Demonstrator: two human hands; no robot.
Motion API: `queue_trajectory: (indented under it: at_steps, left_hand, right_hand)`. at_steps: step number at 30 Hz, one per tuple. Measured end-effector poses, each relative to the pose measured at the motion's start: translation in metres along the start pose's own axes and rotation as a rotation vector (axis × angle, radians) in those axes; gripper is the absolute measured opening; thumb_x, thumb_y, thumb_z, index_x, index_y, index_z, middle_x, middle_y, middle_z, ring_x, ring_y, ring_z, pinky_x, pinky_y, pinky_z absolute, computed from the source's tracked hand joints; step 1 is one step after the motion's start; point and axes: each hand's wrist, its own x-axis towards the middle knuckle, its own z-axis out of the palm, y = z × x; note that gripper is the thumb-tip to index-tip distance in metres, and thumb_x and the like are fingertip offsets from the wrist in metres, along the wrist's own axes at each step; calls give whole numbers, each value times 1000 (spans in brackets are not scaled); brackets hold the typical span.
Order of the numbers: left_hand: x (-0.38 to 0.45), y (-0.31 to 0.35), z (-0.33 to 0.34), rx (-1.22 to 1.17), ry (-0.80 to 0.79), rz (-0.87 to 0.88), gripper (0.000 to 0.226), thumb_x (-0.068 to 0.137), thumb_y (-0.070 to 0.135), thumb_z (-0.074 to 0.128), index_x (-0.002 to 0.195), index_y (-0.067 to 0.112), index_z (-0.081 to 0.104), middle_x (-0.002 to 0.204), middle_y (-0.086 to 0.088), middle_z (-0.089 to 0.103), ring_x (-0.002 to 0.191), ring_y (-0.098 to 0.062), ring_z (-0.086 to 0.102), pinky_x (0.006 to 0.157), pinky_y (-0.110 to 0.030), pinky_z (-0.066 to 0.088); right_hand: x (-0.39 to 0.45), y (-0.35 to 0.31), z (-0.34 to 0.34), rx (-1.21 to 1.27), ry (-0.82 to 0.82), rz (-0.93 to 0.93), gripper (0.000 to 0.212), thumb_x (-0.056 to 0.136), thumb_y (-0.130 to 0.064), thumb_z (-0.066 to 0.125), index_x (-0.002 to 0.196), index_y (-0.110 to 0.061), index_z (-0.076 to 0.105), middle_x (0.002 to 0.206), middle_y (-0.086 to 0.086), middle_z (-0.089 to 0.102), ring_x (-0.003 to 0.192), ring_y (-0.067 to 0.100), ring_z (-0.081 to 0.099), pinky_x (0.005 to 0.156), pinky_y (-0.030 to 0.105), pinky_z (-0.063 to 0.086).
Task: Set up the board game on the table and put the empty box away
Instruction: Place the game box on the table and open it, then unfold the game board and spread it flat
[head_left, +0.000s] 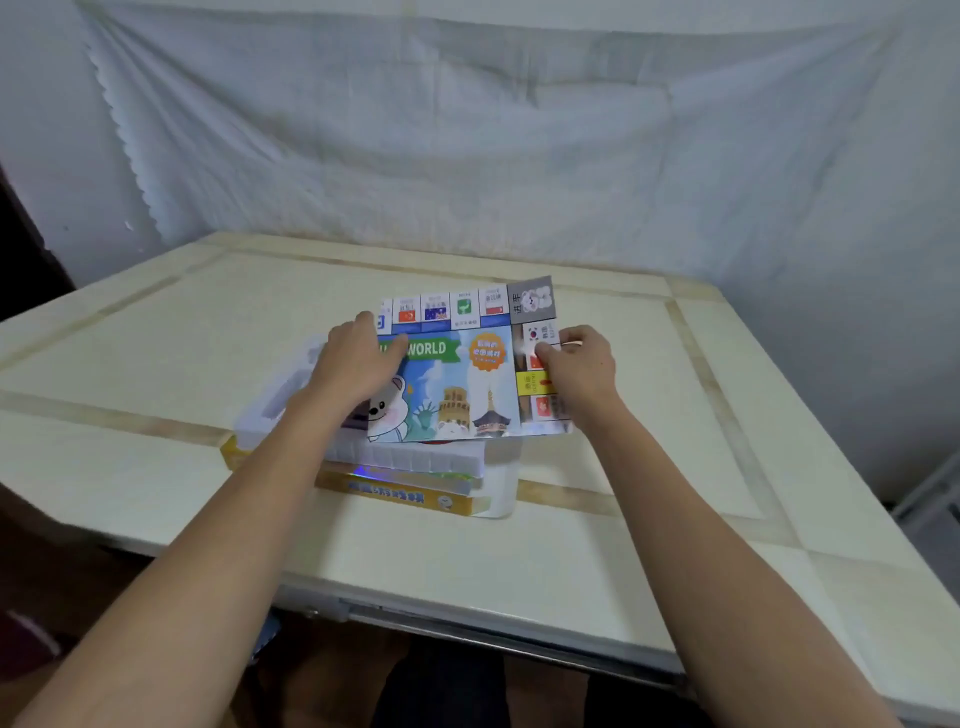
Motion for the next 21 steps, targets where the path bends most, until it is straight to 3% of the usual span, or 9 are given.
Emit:
queue_trajectory:
  at_steps: [2, 7, 9, 12, 17, 21]
  left_hand:
    - [3, 27, 9, -187, -23, 43, 36, 96, 37, 54, 118, 8, 57, 101, -11, 64, 100, -31, 56, 73, -35, 43]
    - [10, 84, 42, -702, -186, -16, 12, 87, 14, 69, 97, 7, 68, 88, -12, 73, 71, -22, 65, 71, -35, 54]
    - [5, 108, 59, -746, -236, 6, 7, 86, 10, 71, 84, 6, 67, 74, -9, 69, 62, -20, 60, 65, -33, 50]
    - [-8, 134, 85, -791, -284, -18, 20, 85, 10, 73, 73, 12, 57, 70, -10, 64, 60, -21, 57, 64, -35, 53]
    - [-29, 161, 114, -804, -416, -39, 20, 87, 9, 72, 75, 10, 56, 79, -14, 69, 63, -22, 67, 61, -31, 55]
    - [-38, 171, 117, -827, -521, -2, 14, 88, 14, 72, 97, 7, 64, 91, -13, 74, 70, -21, 70, 57, -28, 56]
  right_hand:
    - [8, 5, -30, 68, 48, 21, 15, 84, -22, 70, 91, -21, 57, 97, 5, 72, 87, 23, 71, 82, 42, 58]
    - [16, 27, -98, 44, 184, 75, 19, 83, -21, 69, 97, -20, 57, 98, 7, 71, 84, 23, 70, 79, 41, 58]
    - [14, 37, -122, -1, 235, 77, 20, 85, -19, 68, 100, -20, 54, 99, 5, 69, 83, 20, 68, 72, 36, 57]
    - [7, 47, -151, -64, 324, 51, 26, 85, -25, 73, 102, -18, 55, 90, -4, 66, 76, 13, 67, 58, 24, 49]
    - [-2, 63, -188, -118, 430, 34, 19, 83, -22, 75, 96, -18, 61, 76, -8, 64, 63, 2, 64, 51, 17, 44]
    - [-1, 77, -197, -146, 378, 36, 13, 93, -14, 61, 104, -19, 55, 91, -1, 66, 73, 13, 67, 47, 19, 45]
